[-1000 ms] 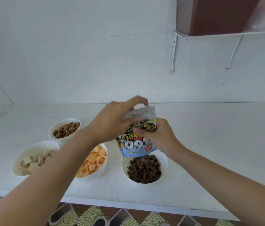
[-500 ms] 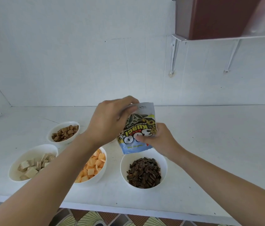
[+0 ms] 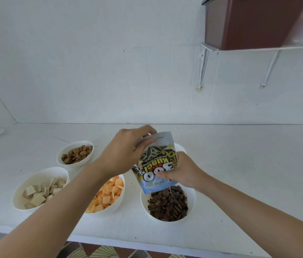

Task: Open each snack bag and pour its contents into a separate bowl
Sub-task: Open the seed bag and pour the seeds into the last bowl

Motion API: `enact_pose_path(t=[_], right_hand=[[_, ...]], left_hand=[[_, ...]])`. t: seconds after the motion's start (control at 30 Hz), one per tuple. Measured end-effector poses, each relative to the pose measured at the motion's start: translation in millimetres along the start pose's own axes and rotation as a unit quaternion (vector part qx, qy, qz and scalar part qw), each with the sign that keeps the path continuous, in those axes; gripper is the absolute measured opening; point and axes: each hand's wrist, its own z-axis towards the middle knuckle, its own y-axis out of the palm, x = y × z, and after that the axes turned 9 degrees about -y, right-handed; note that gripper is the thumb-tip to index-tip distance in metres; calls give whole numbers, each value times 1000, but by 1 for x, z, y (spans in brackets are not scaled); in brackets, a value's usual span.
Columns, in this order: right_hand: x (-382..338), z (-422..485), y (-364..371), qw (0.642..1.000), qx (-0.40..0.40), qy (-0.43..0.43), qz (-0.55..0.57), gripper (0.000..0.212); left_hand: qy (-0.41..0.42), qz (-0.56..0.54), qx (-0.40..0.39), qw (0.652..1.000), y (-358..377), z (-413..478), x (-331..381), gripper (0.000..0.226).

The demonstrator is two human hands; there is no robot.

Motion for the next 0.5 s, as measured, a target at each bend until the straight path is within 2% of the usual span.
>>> enact_pose_path(t=[0.07, 0.17, 0.33, 0.4, 0.5], right_hand=[[6, -5, 4, 1000, -21, 9, -18, 37], [6, -3, 7, 1000, 11, 4, 13, 35], [-12, 9, 7, 973, 118, -9, 198, 31], [-19, 15, 12, 956, 139, 0, 258, 30], [-30, 26, 25, 944, 145, 9, 295, 26]], left_hand=[[-4, -4, -18, 1000, 6, -7, -2, 12], [-15, -6, 52, 999, 2, -10, -8, 12], [-125, -92, 152, 976, -13, -21, -25, 10], [-193, -158, 196, 948, -13, -30, -34, 9], [-315, -270, 254, 874, -11, -48, -47, 13]])
